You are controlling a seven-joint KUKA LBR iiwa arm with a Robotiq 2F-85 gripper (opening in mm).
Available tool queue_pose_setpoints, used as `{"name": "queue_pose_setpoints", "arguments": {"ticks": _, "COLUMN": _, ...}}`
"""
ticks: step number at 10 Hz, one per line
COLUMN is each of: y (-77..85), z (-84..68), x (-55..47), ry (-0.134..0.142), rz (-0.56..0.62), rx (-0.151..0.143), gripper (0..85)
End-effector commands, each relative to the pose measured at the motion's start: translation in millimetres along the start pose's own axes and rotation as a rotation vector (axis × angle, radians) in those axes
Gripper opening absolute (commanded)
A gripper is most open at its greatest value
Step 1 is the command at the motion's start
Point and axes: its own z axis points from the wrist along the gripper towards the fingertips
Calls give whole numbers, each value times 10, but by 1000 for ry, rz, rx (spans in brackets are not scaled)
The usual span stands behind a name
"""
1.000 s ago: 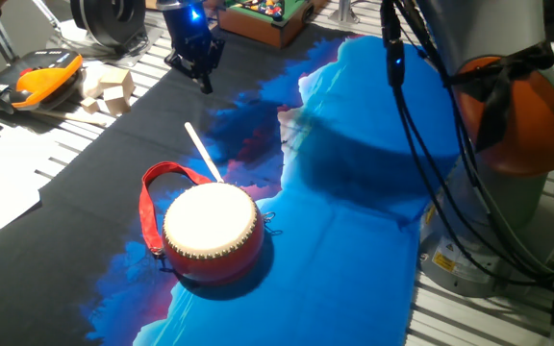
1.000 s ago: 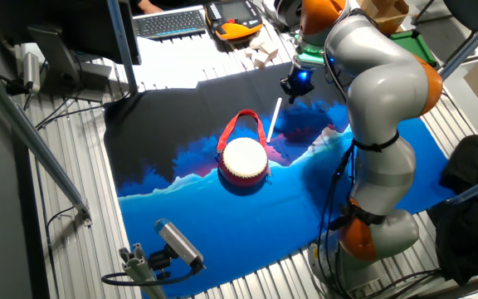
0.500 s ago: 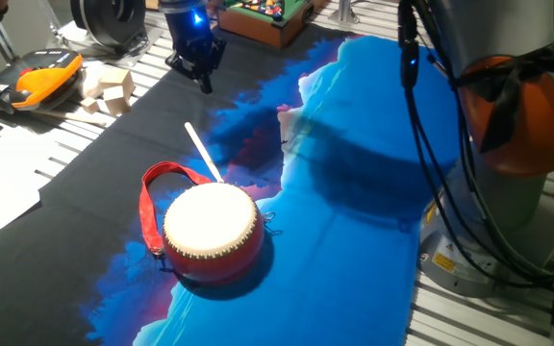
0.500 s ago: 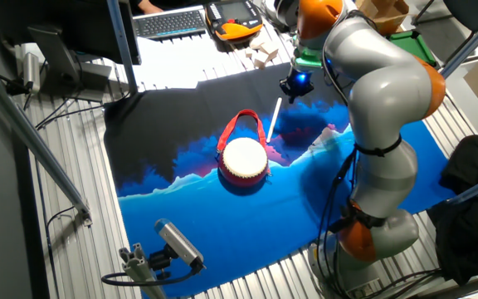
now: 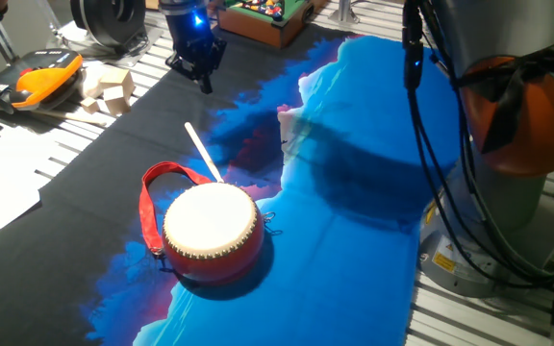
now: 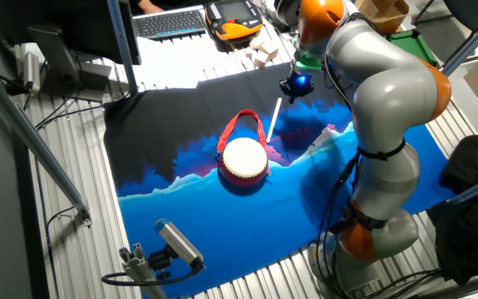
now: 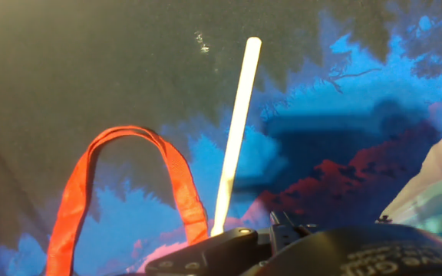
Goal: Play the drum
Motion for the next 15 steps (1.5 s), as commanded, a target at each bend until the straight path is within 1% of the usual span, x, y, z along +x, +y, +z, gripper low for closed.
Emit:
{"name": "queue_pose_setpoints", "arguments": {"ticks": 1, "y": 3, "z": -12, "x": -124, "ry": 18, "rz": 8, "rx": -5, "gripper": 0}}
{"name": "queue_pose_setpoints", "arguments": {"ticks": 2, "y": -6, "z": -17, "x": -322, "ry": 41, "rz": 12, "rx": -22, "gripper": 0}}
{"name": "queue_pose_setpoints", "arguments": {"ticks": 3, "y": -2, "z": 6, "x": -463, "ry": 53, "rz": 21, "rx": -24, "gripper": 0}}
{"name": "queue_pose_setpoints", "arguments": {"ticks": 4, "y": 6, "z": 34, "x": -538, "ry": 90, "rz": 57, "rx": -31, "gripper": 170}}
{"name": "queue_pose_setpoints", "arguments": {"ticks": 5, "y": 31, "z": 72, "x": -591, "ry": 104, "rz": 85, "rx": -48, "gripper": 170}}
{"name": "queue_pose_setpoints", "arguments": {"ticks": 6, "y": 49, "z": 137, "x": -693, "ry": 88, "rz": 87, "rx": -28, "gripper": 340}}
{"name": "queue_pose_setpoints", "arguments": {"ticks": 7, "y": 36, "z": 171, "x": -740, "ry": 84, "rz": 91, "rx": -27, "gripper": 340}}
{"name": "queue_pose_setpoints", "arguments": {"ticks": 8, "y": 14, "z": 192, "x": -759, "ry": 76, "rz": 92, "rx": -24, "gripper": 340}}
{"name": "queue_pose_setpoints", "arguments": {"ticks": 9, "y": -4, "z": 238, "x": -791, "ry": 81, "rz": 99, "rx": -36, "gripper": 340}}
{"name": "queue_pose_setpoints", "arguments": {"ticks": 10, "y": -12, "z": 317, "x": -822, "ry": 89, "rz": 113, "rx": -45, "gripper": 340}}
{"name": "queue_pose_setpoints", "arguments": {"ticks": 11, "y": -8, "z": 401, "x": -864, "ry": 78, "rz": 111, "rx": -35, "gripper": 340}}
{"name": "queue_pose_setpoints", "arguments": {"ticks": 12, "y": 2, "z": 474, "x": -911, "ry": 77, "rz": 111, "rx": -38, "gripper": 340}}
{"name": "queue_pose_setpoints", "arguments": {"ticks": 15, "y": 41, "z": 649, "x": -1038, "ry": 60, "rz": 111, "rx": -45, "gripper": 340}}
